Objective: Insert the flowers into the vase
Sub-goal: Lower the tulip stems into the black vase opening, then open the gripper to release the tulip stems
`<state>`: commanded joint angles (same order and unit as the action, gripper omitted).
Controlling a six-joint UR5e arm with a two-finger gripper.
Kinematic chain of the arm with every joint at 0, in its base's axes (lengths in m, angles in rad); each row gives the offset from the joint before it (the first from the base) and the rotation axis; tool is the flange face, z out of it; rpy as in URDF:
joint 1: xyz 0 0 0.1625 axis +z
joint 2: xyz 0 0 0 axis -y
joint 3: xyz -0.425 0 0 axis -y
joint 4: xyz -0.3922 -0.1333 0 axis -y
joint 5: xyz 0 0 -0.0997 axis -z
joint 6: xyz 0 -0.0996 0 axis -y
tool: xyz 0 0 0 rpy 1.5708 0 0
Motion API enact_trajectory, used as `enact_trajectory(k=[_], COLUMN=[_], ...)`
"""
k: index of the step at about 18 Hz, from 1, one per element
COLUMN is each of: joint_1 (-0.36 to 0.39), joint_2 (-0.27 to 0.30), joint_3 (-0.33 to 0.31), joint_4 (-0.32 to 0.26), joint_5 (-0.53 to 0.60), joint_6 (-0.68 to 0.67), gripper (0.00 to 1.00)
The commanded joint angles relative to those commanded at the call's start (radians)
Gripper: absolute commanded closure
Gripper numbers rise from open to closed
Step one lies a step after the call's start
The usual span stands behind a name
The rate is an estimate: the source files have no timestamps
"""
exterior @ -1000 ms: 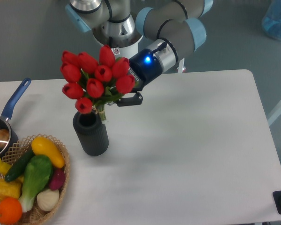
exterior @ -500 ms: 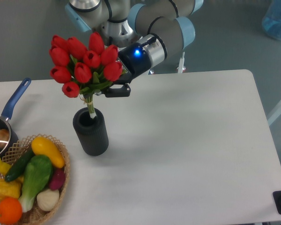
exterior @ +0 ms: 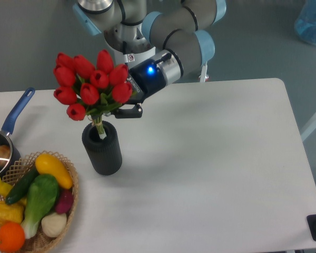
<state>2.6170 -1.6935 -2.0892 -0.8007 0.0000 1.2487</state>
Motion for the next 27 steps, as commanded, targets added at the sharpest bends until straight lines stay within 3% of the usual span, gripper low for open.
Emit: enact_trajectory(k=[4, 8, 16, 27], joint_1=[0.000, 0.000, 0.005, 0.006], joint_2=[-0.020, -0.044, -0.080, -0.091], joint_3=[-0.023, -0.074, -0.092, -0.135], joint_4=[0.002, 0.000, -0.002, -0.002], joint_5=[0.003, 0.017, 0.029, 0.086], joint_6=[0.020, 0.122, 0.175, 0.271], gripper=[1.00, 0.99, 0.96, 0.81])
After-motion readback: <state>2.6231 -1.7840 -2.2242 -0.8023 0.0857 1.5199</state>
